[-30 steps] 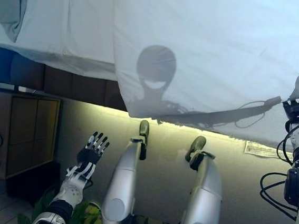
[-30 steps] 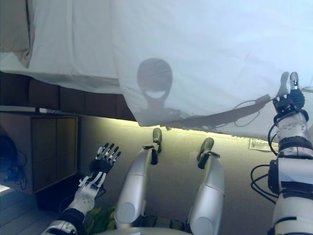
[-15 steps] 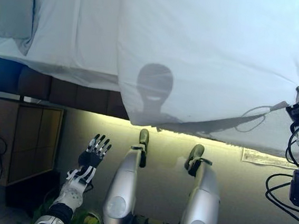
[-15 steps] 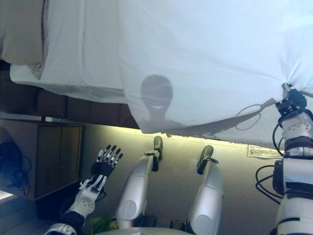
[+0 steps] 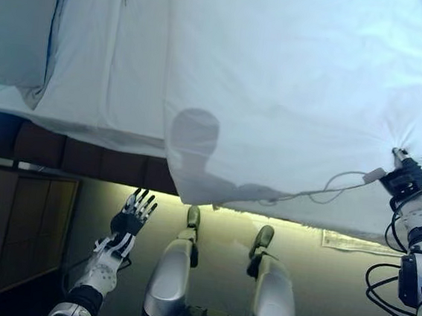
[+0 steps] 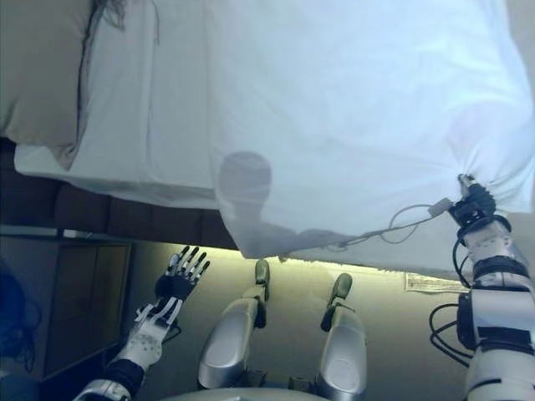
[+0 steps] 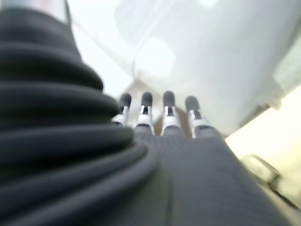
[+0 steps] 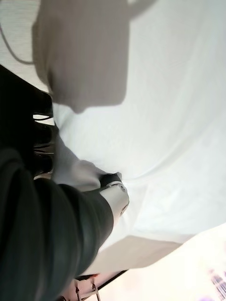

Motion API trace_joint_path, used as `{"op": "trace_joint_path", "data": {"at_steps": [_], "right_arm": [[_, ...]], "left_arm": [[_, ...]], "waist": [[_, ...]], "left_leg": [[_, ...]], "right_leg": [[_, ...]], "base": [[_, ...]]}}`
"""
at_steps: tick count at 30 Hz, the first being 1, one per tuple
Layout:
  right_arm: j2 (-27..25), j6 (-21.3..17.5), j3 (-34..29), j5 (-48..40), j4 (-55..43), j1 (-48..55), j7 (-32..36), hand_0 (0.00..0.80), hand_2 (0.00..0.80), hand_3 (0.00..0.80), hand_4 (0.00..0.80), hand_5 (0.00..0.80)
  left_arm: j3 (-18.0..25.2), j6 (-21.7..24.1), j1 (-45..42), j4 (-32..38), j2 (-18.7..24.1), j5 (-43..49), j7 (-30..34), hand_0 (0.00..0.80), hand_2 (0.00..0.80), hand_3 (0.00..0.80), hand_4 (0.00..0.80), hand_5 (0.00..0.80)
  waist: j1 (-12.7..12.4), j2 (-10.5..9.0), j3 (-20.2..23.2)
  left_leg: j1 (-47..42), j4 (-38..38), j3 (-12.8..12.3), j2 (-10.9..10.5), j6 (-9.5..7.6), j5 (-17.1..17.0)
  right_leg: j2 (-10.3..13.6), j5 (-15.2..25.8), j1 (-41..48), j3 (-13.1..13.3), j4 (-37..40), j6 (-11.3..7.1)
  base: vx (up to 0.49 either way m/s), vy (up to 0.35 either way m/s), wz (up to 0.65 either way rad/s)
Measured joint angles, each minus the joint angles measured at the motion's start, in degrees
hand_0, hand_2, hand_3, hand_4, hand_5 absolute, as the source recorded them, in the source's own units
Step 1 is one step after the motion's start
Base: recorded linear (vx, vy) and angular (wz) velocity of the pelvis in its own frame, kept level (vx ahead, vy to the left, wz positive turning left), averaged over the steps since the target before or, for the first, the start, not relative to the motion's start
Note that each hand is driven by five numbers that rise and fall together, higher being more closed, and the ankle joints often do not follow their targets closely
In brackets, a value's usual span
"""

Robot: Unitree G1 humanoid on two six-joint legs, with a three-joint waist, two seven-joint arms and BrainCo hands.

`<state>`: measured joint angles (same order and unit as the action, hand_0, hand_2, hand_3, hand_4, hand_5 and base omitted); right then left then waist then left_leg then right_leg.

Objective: Make the bed neatly

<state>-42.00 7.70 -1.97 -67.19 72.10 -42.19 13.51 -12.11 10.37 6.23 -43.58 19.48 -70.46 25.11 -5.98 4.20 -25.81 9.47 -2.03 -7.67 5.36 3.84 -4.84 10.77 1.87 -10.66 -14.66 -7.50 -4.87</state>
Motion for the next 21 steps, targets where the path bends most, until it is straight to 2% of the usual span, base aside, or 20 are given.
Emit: {"op": "trace_joint_path", "data": {"at_steps": [3,8,10,15,17,19,21], "right_arm": [[4.23,-0.14,0.17,0.32,-0.09,2.56,-0.44,0.800,0.800,0.800,0.800,0.800],[7.20,-0.35,1.30,3.60,-0.33,4.88,-3.55,0.800,0.800,0.800,0.800,0.800],[7.76,-0.32,2.86,3.69,-1.51,5.22,-4.16,0.800,0.800,0.800,0.800,0.800],[9.67,-0.32,3.54,4.82,-2.55,5.63,-5.42,0.800,0.800,0.800,0.800,0.800],[10.95,-0.31,5.00,4.85,-2.67,5.82,-6.14,0.800,0.800,0.800,0.800,0.800],[12.50,-0.31,5.14,4.87,-4.11,6.62,-6.61,0.800,0.800,0.800,0.800,0.800],[13.31,-0.30,5.56,5.28,-4.15,6.84,-6.70,0.800,0.800,0.800,0.800,0.800]], "left_arm": [[0.03,-0.04,0.04,-0.02,0.09,0.98,-0.32,0.000,0.000,0.000,0.000,0.000],[0.06,-2.65,1.67,-2.65,0.06,6.32,-2.53,0.000,0.000,0.000,0.000,0.000],[0.12,-4.64,2.35,-5.25,0.05,6.86,-2.97,0.000,0.000,0.000,0.000,0.000],[0.65,-4.67,3.72,-5.14,0.26,7.26,-2.99,0.000,0.000,0.000,0.000,0.000],[0.66,-5.01,4.59,-5.09,0.28,7.94,-2.53,0.000,0.000,0.000,0.000,0.000],[0.46,-7.01,5.34,-5.00,0.44,8.02,-1.38,0.000,0.000,0.000,0.000,0.000],[-0.50,-13.26,6.65,-5.85,0.65,9.17,0.03,0.000,0.000,0.000,0.000,0.000]], "waist": [[0.33,-1.45,5.11],[0.54,-2.21,11.37],[0.78,-2.30,12.16],[1.08,-2.94,13.94],[1.40,-3.48,15.96],[2.07,-4.12,17.22],[2.23,-4.59,18.54]], "left_leg": [[-3.22,3.11,-0.35,-0.22,0.11,-0.19],[-7.79,6.50,-0.79,-0.56,0.24,-0.23],[-10.07,6.94,-1.34,-0.56,0.56,0.06],[-13.04,7.02,-1.89,-0.52,0.68,0.43],[-13.27,7.05,-2.00,-0.46,0.71,0.47],[-13.97,7.08,-2.08,-0.43,0.62,0.58],[-14.21,7.07,-2.48,-0.42,0.57,0.63]], "right_leg": [[-0.90,2.21,4.84,-0.43,6.71,-0.48],[-1.51,3.23,9.97,-0.80,11.66,-0.86],[-1.62,3.27,12.15,-0.62,12.42,-0.91],[-1.73,3.22,14.60,0.08,12.47,-0.93],[-1.74,3.22,14.76,0.21,12.48,-0.95],[-1.74,3.19,15.47,0.23,12.50,-0.96],[-1.74,3.21,15.54,0.46,12.48,-0.97]], "base": [[0.030,0.033,-0.02],[0.070,0.071,-0.01],[0.110,0.079,-0.10],[0.104,0.038,-0.08],[0.043,0.020,-0.02],[0.036,0.022,0.00],[0.040,0.022,-0.07]]}}
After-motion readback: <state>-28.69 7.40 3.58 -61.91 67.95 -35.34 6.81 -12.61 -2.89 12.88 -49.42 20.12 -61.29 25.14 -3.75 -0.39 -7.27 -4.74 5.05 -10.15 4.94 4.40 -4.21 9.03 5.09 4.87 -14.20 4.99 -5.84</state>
